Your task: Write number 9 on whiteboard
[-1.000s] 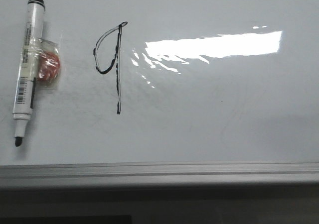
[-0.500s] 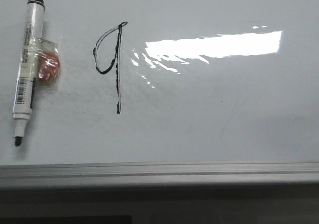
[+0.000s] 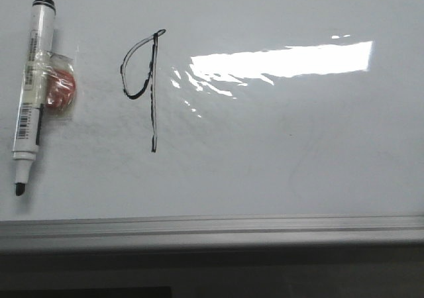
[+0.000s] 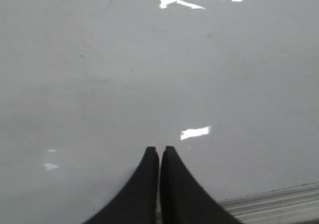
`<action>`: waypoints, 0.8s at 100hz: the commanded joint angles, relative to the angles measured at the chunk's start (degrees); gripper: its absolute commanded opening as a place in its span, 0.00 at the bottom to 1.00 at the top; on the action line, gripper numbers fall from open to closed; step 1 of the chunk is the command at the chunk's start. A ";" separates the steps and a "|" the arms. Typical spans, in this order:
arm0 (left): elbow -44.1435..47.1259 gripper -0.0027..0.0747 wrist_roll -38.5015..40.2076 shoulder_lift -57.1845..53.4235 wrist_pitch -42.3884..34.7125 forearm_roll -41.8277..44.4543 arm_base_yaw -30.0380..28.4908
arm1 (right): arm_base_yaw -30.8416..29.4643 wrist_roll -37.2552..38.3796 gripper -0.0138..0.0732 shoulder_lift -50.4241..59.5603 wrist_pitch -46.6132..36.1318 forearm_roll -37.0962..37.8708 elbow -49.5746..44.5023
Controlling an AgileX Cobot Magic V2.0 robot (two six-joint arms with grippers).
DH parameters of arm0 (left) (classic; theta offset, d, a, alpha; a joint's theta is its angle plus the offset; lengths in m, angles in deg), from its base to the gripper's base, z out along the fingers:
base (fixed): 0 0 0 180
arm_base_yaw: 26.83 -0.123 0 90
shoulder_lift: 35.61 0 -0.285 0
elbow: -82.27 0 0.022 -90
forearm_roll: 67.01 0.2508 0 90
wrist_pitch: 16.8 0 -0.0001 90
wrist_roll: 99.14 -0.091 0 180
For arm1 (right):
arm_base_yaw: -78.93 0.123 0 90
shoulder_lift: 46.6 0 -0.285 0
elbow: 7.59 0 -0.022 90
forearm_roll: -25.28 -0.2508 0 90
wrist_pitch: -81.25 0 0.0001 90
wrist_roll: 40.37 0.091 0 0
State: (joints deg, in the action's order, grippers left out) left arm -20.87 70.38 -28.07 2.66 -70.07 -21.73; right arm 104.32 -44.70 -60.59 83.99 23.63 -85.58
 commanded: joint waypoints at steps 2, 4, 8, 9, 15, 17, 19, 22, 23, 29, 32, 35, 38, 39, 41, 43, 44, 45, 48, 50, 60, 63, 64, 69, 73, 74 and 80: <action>2.30 0.01 -0.04 -1.59 -2.16 0.27 0.20 | -9.64 -0.29 0.09 -0.37 -3.24 1.66 -0.57; 2.30 0.01 -0.04 -1.59 -2.16 0.27 0.20 | -11.90 -0.16 0.09 -0.23 -2.74 1.66 -0.57; 2.30 0.01 -0.04 -1.59 -2.16 0.27 0.20 | -15.47 -0.04 0.09 0.21 -1.89 1.66 -0.57; 2.30 0.01 -0.04 -1.59 -2.16 0.27 0.20 | -16.14 -0.04 0.09 0.47 -1.47 1.66 -0.57; 2.30 0.01 -0.04 -1.59 -2.16 0.27 0.20 | -21.96 -0.04 0.09 2.70 0.52 1.66 -0.57; 2.30 0.01 -0.04 -1.59 -2.16 0.27 0.20 | -23.00 -0.04 0.09 3.30 1.10 1.66 -0.57; 2.30 0.01 -0.04 -1.59 -2.16 0.27 0.20 | -24.53 -0.04 0.09 4.25 2.13 1.66 -0.57; 2.30 0.01 -0.04 -1.59 -2.16 0.27 0.20 | -26.40 -0.04 0.09 5.58 3.57 1.66 -0.57; 2.30 0.01 -0.04 -1.59 -2.16 0.27 0.20 | -26.84 -0.04 0.09 6.26 4.47 1.66 -0.57; 2.30 0.01 -0.04 -1.59 -2.16 0.27 0.20 | -30.21 -0.04 0.09 8.17 8.34 1.96 -0.57; 2.30 0.01 -0.04 -1.59 -2.16 0.27 0.20 | -30.74 -0.04 0.09 8.02 9.50 1.96 -0.57; 2.30 0.01 -0.04 -1.59 -2.16 0.16 0.20 | -31.09 -0.04 0.09 8.02 10.73 2.21 -0.57; 2.30 0.01 -0.04 -1.59 -2.16 0.16 0.20 | -31.53 -0.04 0.09 8.02 12.60 2.37 -0.57; 2.30 0.01 -0.04 -1.59 -2.16 0.16 0.20 | -31.51 -0.04 0.09 8.02 12.91 2.37 -0.57; 2.30 0.01 -0.04 -1.59 -2.16 0.16 0.20 | -31.66 -0.04 0.09 8.02 13.86 2.59 -0.57; 2.30 0.01 -0.04 -1.59 -2.16 0.16 0.20 | -31.66 -0.14 0.09 8.02 14.61 2.59 -0.57; 2.30 0.01 -0.04 -1.59 -2.16 0.16 0.20 | -31.66 -0.14 0.09 8.02 14.60 2.59 -0.57; 2.30 0.01 -0.04 -1.59 -2.16 0.16 0.20 | -31.66 -0.26 0.09 8.02 14.60 2.59 -0.57; 2.30 0.01 -0.04 -1.59 -2.16 0.16 0.20 | -31.66 -0.26 0.09 8.02 14.60 2.59 -0.57; 2.30 0.01 -0.04 -1.59 -2.16 0.16 0.20 | -31.66 -0.26 0.09 8.02 14.60 2.59 -0.57; 2.30 0.01 -0.04 -1.59 -2.16 0.16 0.20 | -31.66 -0.26 0.09 8.02 14.60 2.59 -0.57; 2.30 0.01 -0.04 -1.59 -2.16 0.16 0.20 | -31.66 -0.26 0.09 8.02 14.60 2.59 -0.57; 2.30 0.01 -0.04 -1.59 -2.16 0.16 0.20 | -31.66 -0.26 0.09 8.02 14.60 2.59 -0.57; 2.30 0.01 -0.04 -1.59 -2.16 0.16 0.20 | -31.66 -0.26 0.09 8.02 14.47 2.59 -0.57; 2.30 0.01 -0.04 -1.59 -2.16 0.16 0.20 | -31.66 -0.26 0.09 8.02 14.47 2.59 -0.57; 2.30 0.01 -0.04 -1.59 -2.16 0.16 0.20 | -31.66 -0.26 0.09 8.02 14.47 2.59 -0.57; 2.30 0.01 -0.04 -1.59 -2.16 0.16 0.20 | -31.66 -0.26 0.09 8.02 14.47 2.59 -0.57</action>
State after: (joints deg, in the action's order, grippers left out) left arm -20.87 70.38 -28.07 2.66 -70.07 -21.73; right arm 73.09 -44.59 -53.84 99.65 25.28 -85.48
